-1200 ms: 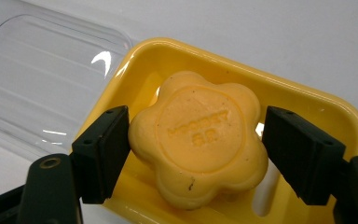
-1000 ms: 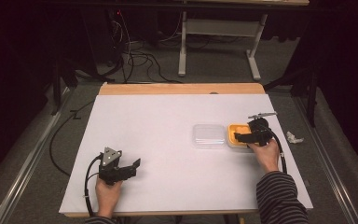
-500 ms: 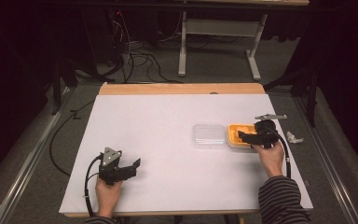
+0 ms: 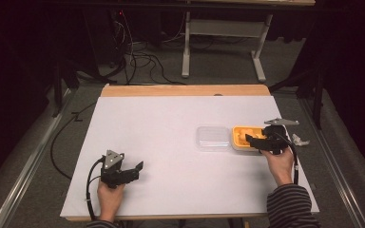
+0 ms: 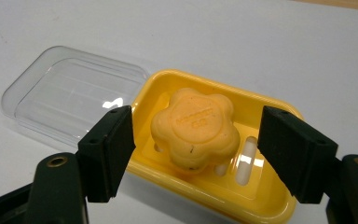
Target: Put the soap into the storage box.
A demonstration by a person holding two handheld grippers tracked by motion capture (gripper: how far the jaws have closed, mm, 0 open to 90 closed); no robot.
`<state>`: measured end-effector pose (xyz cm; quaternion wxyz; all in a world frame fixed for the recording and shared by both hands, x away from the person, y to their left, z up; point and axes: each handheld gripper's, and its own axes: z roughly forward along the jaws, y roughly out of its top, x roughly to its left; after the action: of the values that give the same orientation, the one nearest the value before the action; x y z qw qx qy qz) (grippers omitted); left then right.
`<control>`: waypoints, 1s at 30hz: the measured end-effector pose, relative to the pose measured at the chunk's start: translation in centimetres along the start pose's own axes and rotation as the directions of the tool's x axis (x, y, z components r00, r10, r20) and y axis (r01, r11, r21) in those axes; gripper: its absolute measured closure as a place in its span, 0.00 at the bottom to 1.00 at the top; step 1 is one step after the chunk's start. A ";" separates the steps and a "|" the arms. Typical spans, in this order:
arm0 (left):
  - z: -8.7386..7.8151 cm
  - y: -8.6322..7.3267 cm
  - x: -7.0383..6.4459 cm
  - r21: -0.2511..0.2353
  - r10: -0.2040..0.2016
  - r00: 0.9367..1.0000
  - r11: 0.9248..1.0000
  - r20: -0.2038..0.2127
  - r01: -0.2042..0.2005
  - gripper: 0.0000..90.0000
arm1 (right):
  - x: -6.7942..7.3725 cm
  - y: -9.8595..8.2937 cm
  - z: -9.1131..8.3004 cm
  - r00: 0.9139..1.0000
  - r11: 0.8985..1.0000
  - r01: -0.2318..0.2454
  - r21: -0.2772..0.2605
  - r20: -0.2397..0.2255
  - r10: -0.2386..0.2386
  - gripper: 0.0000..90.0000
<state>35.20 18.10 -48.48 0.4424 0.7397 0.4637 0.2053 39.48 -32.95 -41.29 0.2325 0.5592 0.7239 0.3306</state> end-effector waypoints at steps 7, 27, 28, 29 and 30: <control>0.0 0.0 0.0 -0.001 0.001 1.000 1.000 -0.003 -0.001 0.18 | 0.0 -0.5 -0.8 1.000 1.000 0.001 -0.024 0.006 -0.001 0.31; 0.0 0.0 0.0 0.000 0.001 1.000 1.000 -0.003 -0.001 0.18 | -0.3 -1.9 -3.2 1.000 0.995 -0.013 -0.099 -0.007 0.013 0.31; 0.0 0.0 0.0 0.000 0.001 1.000 1.000 -0.004 -0.001 0.18 | -0.3 -1.9 -3.3 1.000 0.994 -0.011 -0.106 -0.012 0.009 0.31; 0.0 0.0 0.0 -0.001 0.001 1.000 1.000 -0.005 -0.001 0.18 | -0.3 -2.0 -3.4 1.000 0.994 -0.018 -0.104 -0.015 0.016 0.31; 0.0 0.0 0.0 0.000 0.001 1.000 1.000 -0.004 -0.001 0.18 | -0.3 -2.1 -3.5 1.000 0.994 -0.016 -0.109 -0.014 0.015 0.31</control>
<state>35.18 18.08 -48.48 0.4412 0.7395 0.4643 0.2069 35.70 -34.33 -40.50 0.2556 0.5490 0.7018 0.3752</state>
